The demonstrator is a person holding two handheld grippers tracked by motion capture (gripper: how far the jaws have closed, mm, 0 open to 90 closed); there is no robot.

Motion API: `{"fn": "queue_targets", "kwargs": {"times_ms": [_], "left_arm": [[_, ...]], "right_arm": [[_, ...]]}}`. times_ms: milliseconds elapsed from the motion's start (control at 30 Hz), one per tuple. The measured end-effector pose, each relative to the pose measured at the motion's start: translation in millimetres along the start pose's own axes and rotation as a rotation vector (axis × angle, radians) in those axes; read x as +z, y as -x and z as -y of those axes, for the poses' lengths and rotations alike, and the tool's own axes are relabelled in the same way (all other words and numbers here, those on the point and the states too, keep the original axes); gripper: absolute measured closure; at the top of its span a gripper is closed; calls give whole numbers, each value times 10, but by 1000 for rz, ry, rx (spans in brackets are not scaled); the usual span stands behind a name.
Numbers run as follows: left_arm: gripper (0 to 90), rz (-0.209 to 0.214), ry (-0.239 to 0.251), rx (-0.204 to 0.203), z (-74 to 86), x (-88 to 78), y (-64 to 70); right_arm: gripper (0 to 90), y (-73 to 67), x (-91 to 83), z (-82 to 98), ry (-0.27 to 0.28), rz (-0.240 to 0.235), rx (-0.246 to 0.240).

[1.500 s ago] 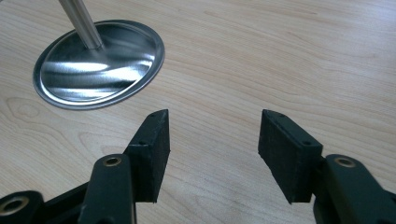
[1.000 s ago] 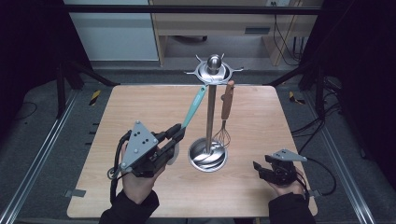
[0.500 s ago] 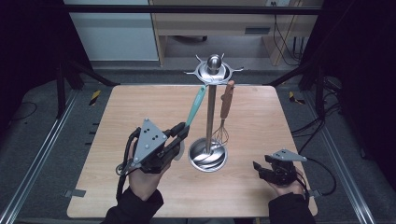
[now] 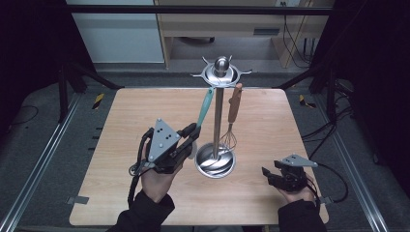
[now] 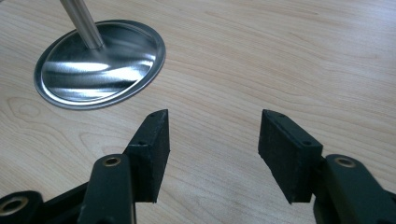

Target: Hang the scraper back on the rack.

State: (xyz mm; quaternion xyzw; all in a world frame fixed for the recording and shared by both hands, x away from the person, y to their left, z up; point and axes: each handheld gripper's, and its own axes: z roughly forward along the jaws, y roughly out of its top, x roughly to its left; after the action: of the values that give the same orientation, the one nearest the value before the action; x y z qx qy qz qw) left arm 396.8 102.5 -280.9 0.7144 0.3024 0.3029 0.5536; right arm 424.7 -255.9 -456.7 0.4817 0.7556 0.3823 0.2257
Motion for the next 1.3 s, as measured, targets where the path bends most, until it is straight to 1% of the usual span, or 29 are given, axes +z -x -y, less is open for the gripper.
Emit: {"fn": "queue_targets", "kwargs": {"times_ms": [133, 333, 533, 767, 800, 900, 1033, 1067, 1100, 1133, 1233, 1300], "left_arm": [[803, 1, 14, -5, 22, 46, 3], [803, -5, 34, -2, 56, 115, 0], [802, -7, 49, -6, 79, 190, -5], [807, -12, 60, 5, 102, 251, -16], [896, -7, 66, 2, 104, 252, -22], [864, 9, 71, -26, 103, 257, -52], [829, 0, 56, -18, 122, 244, -100], [815, 6, 44, -25, 133, 240, -119], [809, 8, 34, -23, 148, 232, -143], [800, 9, 16, -34, 168, 222, -161], [752, 15, -31, -45, 244, 189, -249], [716, 11, -62, -39, 330, 141, -331]], "right_arm": [[433, 4, 1, 2, 4, 1, -6], [433, 7, 1, 1, 5, 1, -4], [431, 5, 1, 0, 5, 1, -2], [429, 4, -1, -3, 6, -2, -1], [429, 5, -1, -3, 6, -1, -5], [427, 5, -1, -3, 8, -2, -4], [426, -2, -5, -3, 7, -3, 1], [426, 0, -5, -3, 7, -3, 0], [426, 1, -5, -4, 8, -3, -2], [426, 1, -6, -4, 8, -3, -1], [427, 0, -13, -5, 13, -5, 3], [429, 0, -18, -5, 16, -4, 3]]}}
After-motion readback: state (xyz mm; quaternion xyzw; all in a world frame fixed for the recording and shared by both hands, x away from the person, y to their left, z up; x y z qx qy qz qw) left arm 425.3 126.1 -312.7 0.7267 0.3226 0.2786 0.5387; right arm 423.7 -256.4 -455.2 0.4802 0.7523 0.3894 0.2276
